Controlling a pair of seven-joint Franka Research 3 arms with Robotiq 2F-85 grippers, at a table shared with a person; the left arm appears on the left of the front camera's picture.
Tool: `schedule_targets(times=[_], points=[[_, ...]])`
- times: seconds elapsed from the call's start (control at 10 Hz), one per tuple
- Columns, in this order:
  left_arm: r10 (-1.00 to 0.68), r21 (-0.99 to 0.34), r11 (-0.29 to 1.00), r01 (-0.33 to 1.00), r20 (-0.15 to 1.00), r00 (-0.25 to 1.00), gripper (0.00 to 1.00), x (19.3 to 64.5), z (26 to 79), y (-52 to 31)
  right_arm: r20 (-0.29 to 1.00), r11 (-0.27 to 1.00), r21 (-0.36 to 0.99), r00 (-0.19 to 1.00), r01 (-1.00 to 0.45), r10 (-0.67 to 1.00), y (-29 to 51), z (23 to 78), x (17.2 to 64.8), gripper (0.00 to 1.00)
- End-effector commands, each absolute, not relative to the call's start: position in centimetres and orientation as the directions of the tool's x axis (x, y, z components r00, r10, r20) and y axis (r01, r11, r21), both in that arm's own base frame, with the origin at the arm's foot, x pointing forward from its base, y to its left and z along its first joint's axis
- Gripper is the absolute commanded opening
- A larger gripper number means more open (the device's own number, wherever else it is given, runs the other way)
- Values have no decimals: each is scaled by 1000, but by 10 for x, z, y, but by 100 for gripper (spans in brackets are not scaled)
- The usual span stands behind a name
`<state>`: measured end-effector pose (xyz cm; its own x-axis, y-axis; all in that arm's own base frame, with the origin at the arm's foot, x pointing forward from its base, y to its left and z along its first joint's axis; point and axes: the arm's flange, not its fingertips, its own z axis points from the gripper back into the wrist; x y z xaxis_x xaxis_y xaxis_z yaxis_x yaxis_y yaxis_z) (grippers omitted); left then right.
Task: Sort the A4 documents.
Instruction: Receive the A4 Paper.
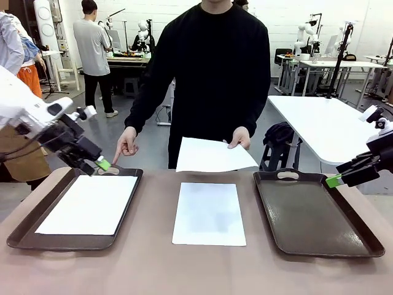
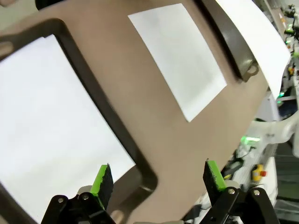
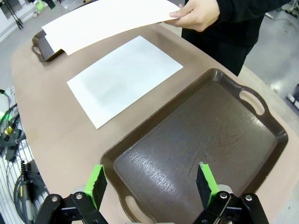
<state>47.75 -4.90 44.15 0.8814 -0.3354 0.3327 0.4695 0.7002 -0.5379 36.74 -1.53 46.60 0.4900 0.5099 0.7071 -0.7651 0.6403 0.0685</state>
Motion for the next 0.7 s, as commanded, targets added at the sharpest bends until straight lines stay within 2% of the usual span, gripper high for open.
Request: schedule_targets(times=[0.0, 0.3, 0.6], points=[[-251, -646, 670, 366, 267, 930, 100, 500, 459, -67, 724, 627, 76, 475, -776, 501, -16, 464, 372, 100], [-108, -756, 614, 226, 203, 973, 100, 521, 455, -98, 724, 627, 76, 475, -776, 501, -16, 464, 372, 100], [-16, -801, 589, 110, 125, 992, 100, 542, 440, -122, 724, 627, 76, 475, -776, 501, -16, 464, 372, 100]])
